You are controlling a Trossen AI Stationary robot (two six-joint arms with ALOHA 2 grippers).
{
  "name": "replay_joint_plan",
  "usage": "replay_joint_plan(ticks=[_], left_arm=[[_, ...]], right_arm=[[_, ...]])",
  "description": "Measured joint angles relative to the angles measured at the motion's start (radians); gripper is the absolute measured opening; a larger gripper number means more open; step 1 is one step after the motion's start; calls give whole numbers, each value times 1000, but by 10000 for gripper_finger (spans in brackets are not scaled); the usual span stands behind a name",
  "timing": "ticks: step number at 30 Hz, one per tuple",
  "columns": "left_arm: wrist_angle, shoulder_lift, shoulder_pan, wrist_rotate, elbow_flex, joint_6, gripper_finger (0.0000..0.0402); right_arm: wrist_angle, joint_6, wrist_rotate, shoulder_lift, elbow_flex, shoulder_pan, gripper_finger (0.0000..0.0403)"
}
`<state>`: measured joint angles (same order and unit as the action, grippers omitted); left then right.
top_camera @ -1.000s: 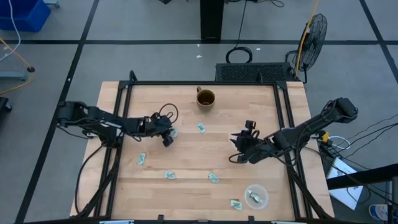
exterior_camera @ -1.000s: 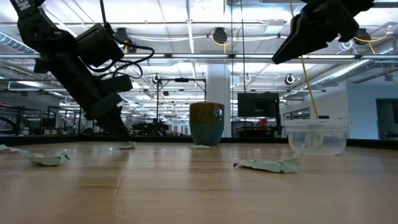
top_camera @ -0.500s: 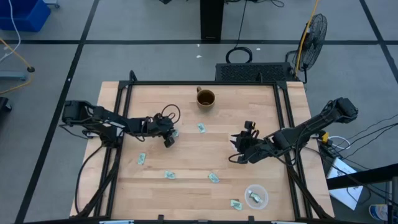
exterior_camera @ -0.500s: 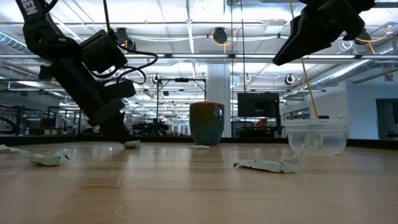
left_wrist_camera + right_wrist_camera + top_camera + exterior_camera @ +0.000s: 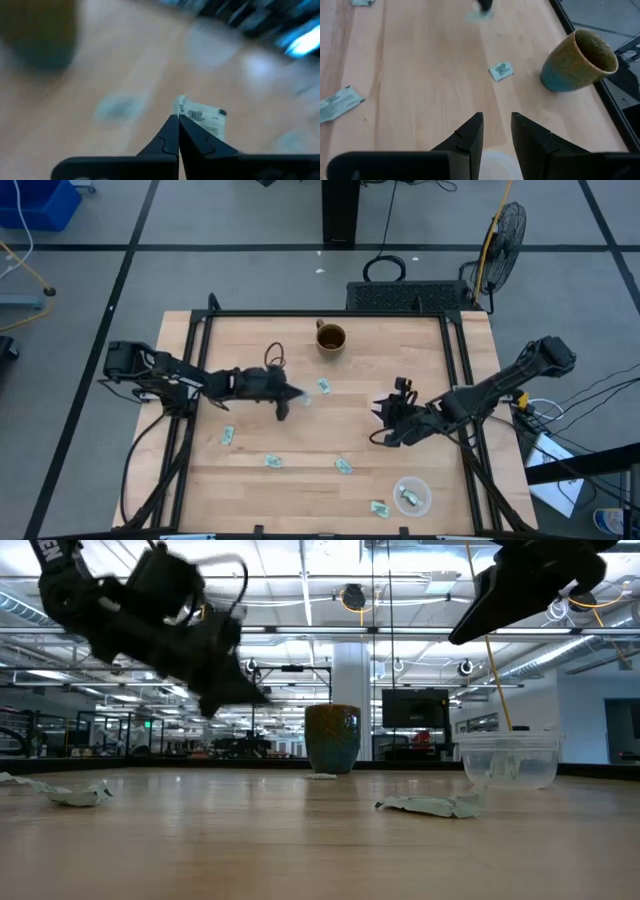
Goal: Pick and place items into bin
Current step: Put the stevia packet into the top transparent bin
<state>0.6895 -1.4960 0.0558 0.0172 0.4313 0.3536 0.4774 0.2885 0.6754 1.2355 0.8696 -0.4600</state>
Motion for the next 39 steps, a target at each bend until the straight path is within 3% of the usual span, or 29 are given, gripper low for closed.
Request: replay_joint_plan(ticks=[4,7,10,13,16,20,27,39], left_arm=[[9,1,-47,-52,136,-34,3],[-166,-2,-69,-45,282,-109,3],[-371,-40,-82,60,428,-184,2],[-454,-122,-82,136,554,-210,2],[-468,-225,-74,118,655,-219,1],[-472,-378,-70,85,792,-224,1],[-480,-572,-68,68,984,-260,1],[-456,-746,-55,56,1091,-270,15]], right_arm=[[96,81,1,-22,0,-23,96],[202,186,1,-39,0,-34,96],[341,332,0,-55,0,-46,96],[480,501,0,-67,0,-57,96],[590,660,-7,-68,0,-65,96],[681,783,-96,-68,0,-82,96],[654,784,-161,-67,0,-174,96],[601,747,-192,-67,0,-298,96]])
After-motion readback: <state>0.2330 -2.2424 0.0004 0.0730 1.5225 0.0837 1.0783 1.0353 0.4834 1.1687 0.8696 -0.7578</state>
